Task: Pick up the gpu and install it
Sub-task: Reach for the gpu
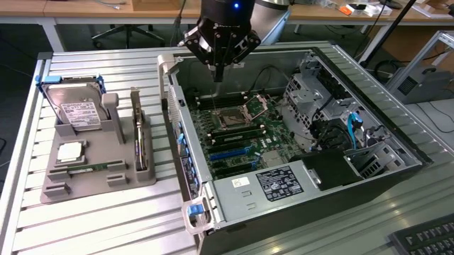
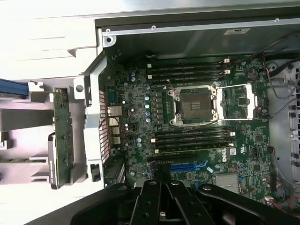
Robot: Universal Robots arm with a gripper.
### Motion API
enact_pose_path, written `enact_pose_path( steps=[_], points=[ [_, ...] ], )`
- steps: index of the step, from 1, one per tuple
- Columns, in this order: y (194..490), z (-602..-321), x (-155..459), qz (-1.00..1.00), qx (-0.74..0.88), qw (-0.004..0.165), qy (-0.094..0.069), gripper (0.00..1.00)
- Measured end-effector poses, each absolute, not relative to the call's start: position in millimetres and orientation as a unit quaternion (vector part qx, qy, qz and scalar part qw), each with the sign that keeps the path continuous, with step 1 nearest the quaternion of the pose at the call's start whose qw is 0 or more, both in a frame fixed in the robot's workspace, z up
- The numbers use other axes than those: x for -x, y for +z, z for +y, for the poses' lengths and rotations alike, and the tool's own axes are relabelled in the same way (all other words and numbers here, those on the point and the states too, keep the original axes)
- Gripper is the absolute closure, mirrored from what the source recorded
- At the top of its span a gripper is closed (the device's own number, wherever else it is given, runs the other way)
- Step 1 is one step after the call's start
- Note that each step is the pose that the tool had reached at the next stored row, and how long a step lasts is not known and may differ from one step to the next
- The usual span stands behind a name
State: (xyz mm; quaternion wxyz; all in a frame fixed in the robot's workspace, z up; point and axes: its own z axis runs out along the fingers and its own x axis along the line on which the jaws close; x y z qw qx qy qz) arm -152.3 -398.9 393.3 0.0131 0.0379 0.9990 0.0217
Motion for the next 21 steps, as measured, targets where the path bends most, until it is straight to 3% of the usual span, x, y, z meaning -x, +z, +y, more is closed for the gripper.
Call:
enact_pose_path(
  steps=[21],
  points=[
    [393, -399, 170, 0.999, -0.038, 0.013, 0.022, 0.89]
  ],
)
